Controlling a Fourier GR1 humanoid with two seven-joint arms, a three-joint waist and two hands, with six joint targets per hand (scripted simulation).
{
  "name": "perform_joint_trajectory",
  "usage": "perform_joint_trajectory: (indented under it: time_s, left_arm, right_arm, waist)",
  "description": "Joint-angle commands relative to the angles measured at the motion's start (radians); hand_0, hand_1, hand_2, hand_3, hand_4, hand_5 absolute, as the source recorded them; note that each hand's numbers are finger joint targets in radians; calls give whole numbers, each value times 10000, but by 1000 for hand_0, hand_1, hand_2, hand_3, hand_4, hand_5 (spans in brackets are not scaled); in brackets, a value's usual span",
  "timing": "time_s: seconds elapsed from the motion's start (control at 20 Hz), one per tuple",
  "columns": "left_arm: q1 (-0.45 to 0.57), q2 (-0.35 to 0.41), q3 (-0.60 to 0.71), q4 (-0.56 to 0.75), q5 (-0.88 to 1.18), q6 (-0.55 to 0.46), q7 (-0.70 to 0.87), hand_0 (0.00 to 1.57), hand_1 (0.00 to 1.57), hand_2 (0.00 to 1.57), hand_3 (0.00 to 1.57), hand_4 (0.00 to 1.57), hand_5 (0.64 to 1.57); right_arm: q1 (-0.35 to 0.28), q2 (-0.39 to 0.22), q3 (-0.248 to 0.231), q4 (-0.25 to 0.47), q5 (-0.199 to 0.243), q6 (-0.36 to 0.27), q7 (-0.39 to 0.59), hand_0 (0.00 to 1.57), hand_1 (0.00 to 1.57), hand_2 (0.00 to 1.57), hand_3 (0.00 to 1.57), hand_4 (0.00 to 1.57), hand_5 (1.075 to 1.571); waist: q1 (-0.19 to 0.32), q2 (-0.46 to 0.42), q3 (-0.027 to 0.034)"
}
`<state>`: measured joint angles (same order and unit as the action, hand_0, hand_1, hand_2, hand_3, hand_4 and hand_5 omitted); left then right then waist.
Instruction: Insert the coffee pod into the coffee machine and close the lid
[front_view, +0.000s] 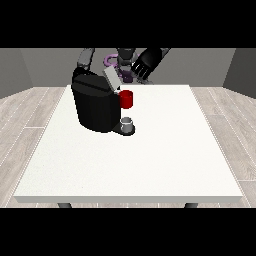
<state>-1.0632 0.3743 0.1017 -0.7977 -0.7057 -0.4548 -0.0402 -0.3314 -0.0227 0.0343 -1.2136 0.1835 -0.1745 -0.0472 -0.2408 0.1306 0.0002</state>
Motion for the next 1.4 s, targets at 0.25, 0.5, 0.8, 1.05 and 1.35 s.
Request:
perform_joint_trajectory:
  time_s: [0.25, 0.5, 0.8, 1.05, 1.35]
  left_arm:
    - [-1395, 509, 433, 538, 8, -153, 415, 1225, 1225, 1284, 1233, 478, 1571]
    - [-1269, 849, 297, 874, -250, -8, -174, 1223, 1223, 1288, 1245, 491, 1571]
    - [-1335, 795, 236, 964, -289, 11, -479, 1186, 1186, 1256, 1227, 472, 1571]
    - [-1625, 181, 161, 948, -345, 339, -70, 1251, 1251, 1290, 1217, 425, 1571]
    - [-1865, 880, 427, 1506, -265, -89, -469, 1192, 1192, 1248, 1202, 420, 1571]
  right_arm:
    - [-878, -310, -308, -396, 103, -107, 483, 0, 0, 0, 0, 0, 1571]
    - [-862, -324, -264, -932, 7, 28, 767, 0, 0, 0, 0, 178, 1571]
    - [-1119, -555, -819, -768, -207, -95, 695, 0, 0, 0, 0, 60, 1571]
    - [-1257, -576, -983, -325, -235, -147, 385, 0, 0, 0, 0, 0, 1571]
    - [-998, -357, -529, -830, 32, -207, 577, 0, 0, 0, 0, 153, 1571]
  waist:
    - [-391, 805, 1]
    - [-722, 1127, -1]
    - [-473, 1424, 1]
    - [-422, 1682, 3]
    - [-808, 1672, -2]
